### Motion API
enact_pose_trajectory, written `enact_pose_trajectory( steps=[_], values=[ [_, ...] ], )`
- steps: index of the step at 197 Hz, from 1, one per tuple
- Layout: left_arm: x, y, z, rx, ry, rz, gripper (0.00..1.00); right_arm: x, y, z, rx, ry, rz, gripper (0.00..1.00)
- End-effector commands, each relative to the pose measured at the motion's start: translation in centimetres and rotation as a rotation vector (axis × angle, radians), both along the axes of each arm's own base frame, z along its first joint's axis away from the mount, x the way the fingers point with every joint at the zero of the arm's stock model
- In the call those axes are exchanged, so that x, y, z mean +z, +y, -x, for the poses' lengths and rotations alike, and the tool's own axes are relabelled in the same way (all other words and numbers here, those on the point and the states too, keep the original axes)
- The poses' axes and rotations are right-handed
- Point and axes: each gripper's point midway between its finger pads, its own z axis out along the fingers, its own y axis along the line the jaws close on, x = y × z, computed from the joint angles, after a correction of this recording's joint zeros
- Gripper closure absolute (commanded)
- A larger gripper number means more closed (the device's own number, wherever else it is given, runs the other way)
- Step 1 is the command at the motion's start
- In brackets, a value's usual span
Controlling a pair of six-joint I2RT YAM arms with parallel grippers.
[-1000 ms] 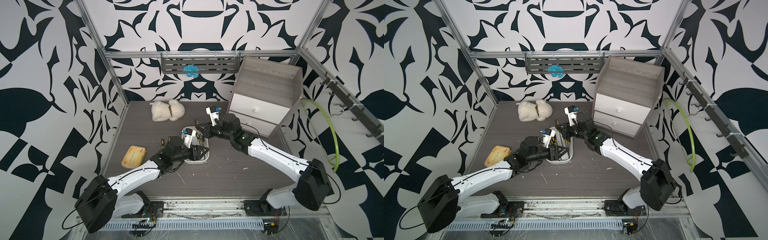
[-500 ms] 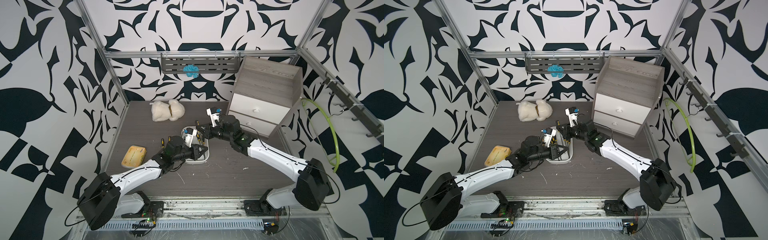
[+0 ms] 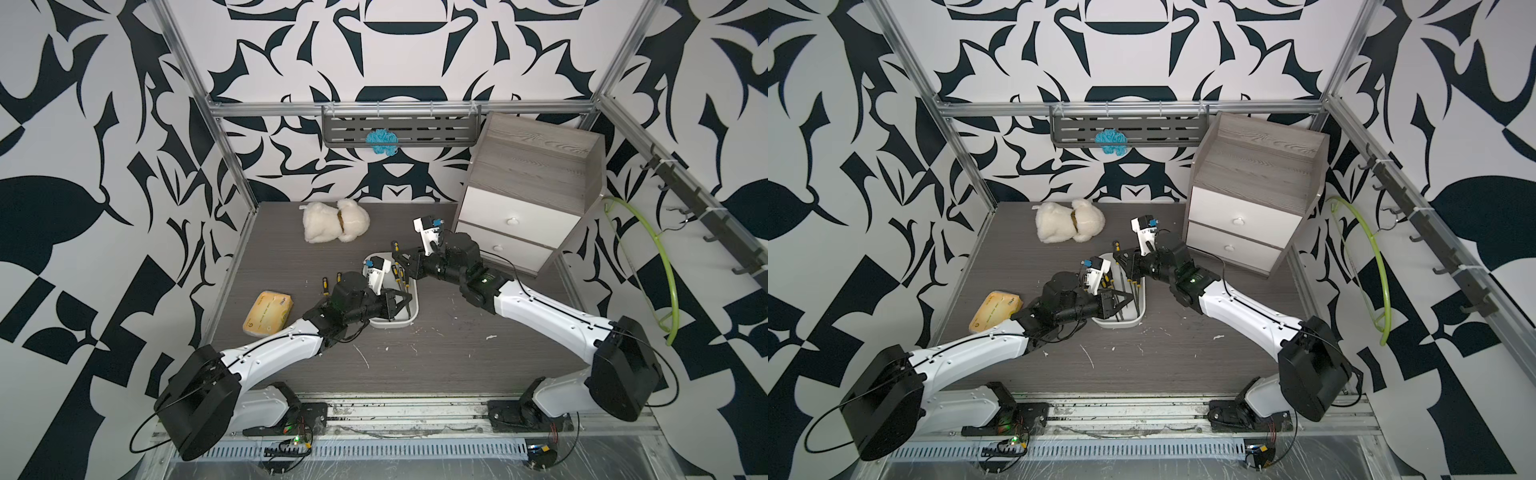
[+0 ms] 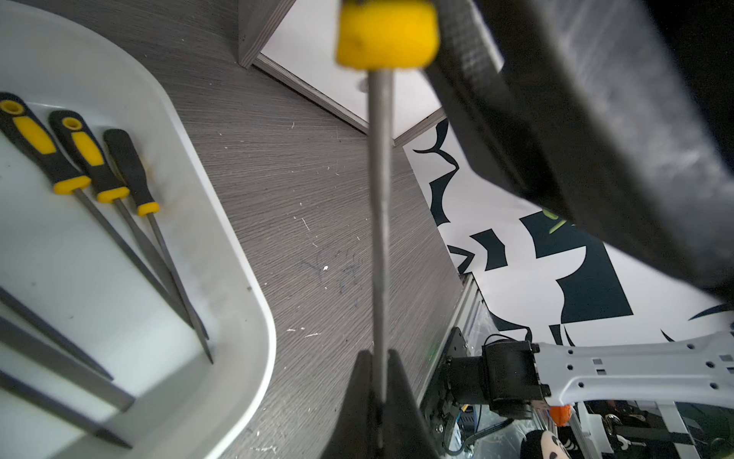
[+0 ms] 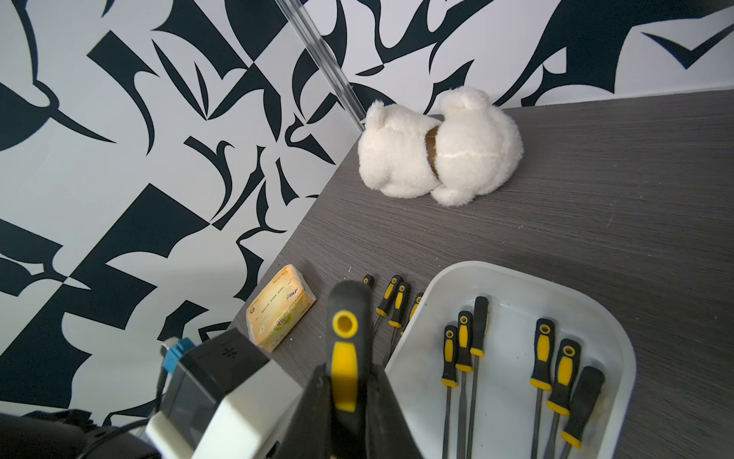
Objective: Take the file tool out of the storage box
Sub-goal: Pick up the file tool from the storage box, then place the file tool at the center of the board.
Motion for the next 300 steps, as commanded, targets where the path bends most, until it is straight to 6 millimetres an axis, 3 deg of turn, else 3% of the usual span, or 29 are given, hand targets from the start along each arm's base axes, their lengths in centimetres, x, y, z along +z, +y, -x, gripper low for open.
enact_pose_trajectory(
  steps=[1,44,91,109,142,174,204,236,257,300],
  values=[
    [2.2,-0.2,0.4,-0.029,-0.086,0.031,1.00,1.1,0.1,0.3,0.002,-0.023,-0.040,0.74],
    [2.6,0.9,0.4,-0.003,-0.117,-0.038,1.00,0.6,-0.3,0.9,0.013,-0.015,-0.019,0.67],
    [1.9,4.5,-0.2,0.114,-0.123,-0.236,1.00,-0.5,-1.0,1.0,0.017,-0.002,0.033,0.66],
    [1.8,7.2,-0.1,0.197,-0.108,-0.350,1.00,-1.4,-1.1,1.2,0.029,0.011,0.068,0.66],
    [-1.4,16.4,-0.2,0.466,-0.033,-0.763,1.00,-2.9,-2.0,1.2,0.016,0.010,0.154,0.66],
    [-4.6,20.0,-0.6,0.522,0.164,-0.779,1.00,-3.7,-3.0,1.1,-0.012,-0.009,0.214,0.65],
    [-7.2,24.2,-0.7,0.587,0.322,-0.978,1.00,-4.1,-3.7,0.7,-0.037,-0.025,0.260,0.65],
    [-10.2,24.4,-0.6,0.533,0.473,-1.083,1.00,-4.6,-4.1,0.6,-0.048,-0.027,0.276,0.65],
    [-11.9,25.8,-0.9,0.546,0.534,-1.173,1.00,-4.7,-3.8,0.7,-0.038,-0.016,0.268,0.65],
    [-14.3,26.8,-1.5,0.545,0.606,-1.168,1.00,-4.8,-3.8,0.6,-0.037,-0.015,0.267,0.65]
  ],
)
